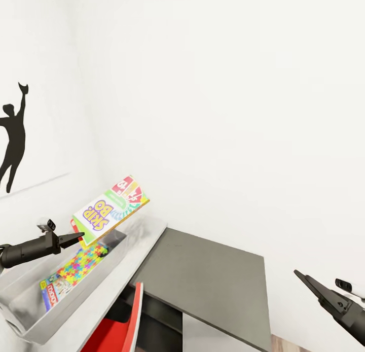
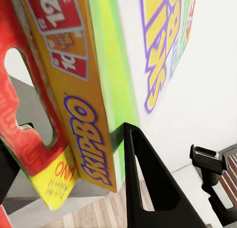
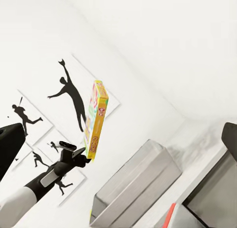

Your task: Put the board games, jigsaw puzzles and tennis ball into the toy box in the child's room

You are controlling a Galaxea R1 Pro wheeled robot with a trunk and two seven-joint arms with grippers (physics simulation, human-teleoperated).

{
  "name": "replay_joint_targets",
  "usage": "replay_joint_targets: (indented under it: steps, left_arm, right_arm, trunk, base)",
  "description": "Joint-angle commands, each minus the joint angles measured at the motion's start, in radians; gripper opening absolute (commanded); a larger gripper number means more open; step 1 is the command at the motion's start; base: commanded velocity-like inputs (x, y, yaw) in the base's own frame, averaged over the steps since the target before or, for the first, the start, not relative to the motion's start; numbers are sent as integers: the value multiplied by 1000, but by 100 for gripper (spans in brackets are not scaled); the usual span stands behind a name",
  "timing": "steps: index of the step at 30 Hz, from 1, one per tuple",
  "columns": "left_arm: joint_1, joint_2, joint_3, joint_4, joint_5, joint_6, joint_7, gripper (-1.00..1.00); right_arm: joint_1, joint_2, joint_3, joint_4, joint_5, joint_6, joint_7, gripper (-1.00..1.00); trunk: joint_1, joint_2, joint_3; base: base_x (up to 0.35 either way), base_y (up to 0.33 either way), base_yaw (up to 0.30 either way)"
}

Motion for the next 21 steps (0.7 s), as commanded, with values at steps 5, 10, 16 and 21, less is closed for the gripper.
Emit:
replay_joint_targets:
  steps: [5,10,16,21]
  left_arm:
    - [0,0,0,0,0,8,-4,-100]
    - [0,0,0,0,2,9,-4,-100]
    - [0,0,0,0,2,9,-4,-100]
    - [0,0,0,0,2,9,-4,-100]
  right_arm:
    - [0,0,0,0,-6,8,0,100]
    - [0,0,0,0,-6,7,-1,100]
    - [0,0,0,0,-6,7,-2,100]
    - [0,0,0,0,-6,8,-3,100]
  trunk:
    - [1,0,0]
    - [1,0,0]
    - [1,0,0]
    - [1,0,0]
  base:
    - [133,-8,0]
    - [33,-2,0]
    - [144,0,0]
    - [51,1,0]
